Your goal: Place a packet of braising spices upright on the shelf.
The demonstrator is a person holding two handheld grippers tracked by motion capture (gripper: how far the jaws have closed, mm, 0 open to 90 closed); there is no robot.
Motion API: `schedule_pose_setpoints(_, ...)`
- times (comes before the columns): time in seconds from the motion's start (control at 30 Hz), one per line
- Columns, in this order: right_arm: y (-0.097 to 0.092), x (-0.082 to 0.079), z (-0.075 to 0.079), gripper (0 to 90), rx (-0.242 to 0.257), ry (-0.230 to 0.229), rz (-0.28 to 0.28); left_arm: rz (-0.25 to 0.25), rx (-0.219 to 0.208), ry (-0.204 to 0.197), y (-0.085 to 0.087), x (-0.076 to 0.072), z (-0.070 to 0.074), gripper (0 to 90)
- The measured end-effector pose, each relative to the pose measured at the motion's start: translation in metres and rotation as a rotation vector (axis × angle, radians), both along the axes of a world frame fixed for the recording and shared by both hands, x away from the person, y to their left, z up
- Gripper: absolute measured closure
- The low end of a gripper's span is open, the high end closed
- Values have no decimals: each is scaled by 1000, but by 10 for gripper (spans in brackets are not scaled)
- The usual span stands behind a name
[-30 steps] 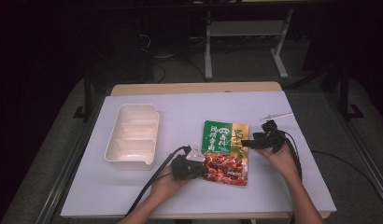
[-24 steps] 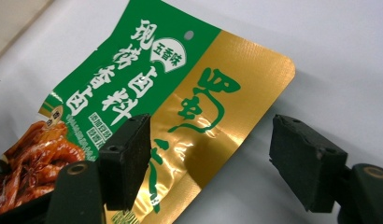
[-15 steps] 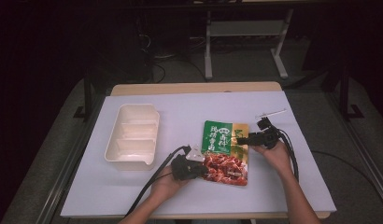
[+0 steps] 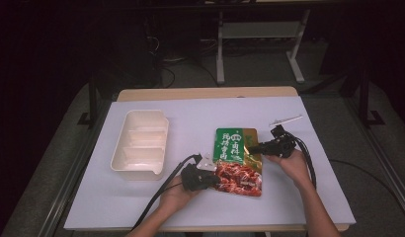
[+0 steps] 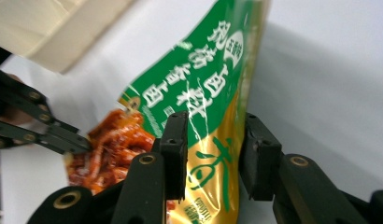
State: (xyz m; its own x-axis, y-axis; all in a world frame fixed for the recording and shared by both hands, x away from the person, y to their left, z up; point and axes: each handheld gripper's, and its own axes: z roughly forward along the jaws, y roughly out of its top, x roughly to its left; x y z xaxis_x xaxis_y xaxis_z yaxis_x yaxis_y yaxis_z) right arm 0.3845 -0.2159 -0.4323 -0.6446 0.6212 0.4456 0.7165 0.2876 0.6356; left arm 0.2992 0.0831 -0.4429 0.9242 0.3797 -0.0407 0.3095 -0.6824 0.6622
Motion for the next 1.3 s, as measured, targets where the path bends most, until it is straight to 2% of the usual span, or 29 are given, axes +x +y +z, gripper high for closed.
schedule_pose_setpoints(0.1,2,2,-4,653,3,11,-1,1,-3,1,0,0,0,898)
schedule_pose_setpoints(0.2,6,5,-14,674,-29,29,-2,-1,1,-1,0,0,0,898)
schedule_pose_setpoints(0.37,9,6,-20,719,-41,43,-1,1,0,2,0,0,0,897)
schedule_pose_setpoints(0.43,11,7,-21,759,-53,41,-4,3,-1,-2,0,-1,0,897)
schedule_pose_setpoints(0.47,11,7,-20,818,-53,36,-10,6,-4,-8,0,-1,0,894)
schedule_pose_setpoints(0.5,11,7,-20,818,-53,36,-10,6,-4,-8,0,-1,0,876)
schedule_pose_setpoints(0.57,11,5,-17,880,-52,21,-6,11,-15,-18,2,-1,-1,857)
schedule_pose_setpoints(0.63,12,4,-12,886,-61,-1,8,13,-28,3,4,1,-2,837)
schedule_pose_setpoints(0.7,13,2,-7,889,-75,-15,15,9,-27,3,5,1,-1,815)
schedule_pose_setpoints(0.77,12,0,-4,888,-71,-20,17,9,-30,0,5,0,0,782)
schedule_pose_setpoints(0.8,10,-2,-1,888,-49,-21,14,4,-30,-2,6,-1,1,775)
schedule_pose_setpoints(0.93,8,-5,6,890,-36,-36,22,-5,-61,-7,11,-6,5,753)
schedule_pose_setpoints(1.07,6,-11,17,892,-6,-72,19,-6,-97,-15,16,-12,11,734)
schedule_pose_setpoints(1.3,4,-18,28,895,60,-105,13,-15,-101,-22,21,-18,11,708)
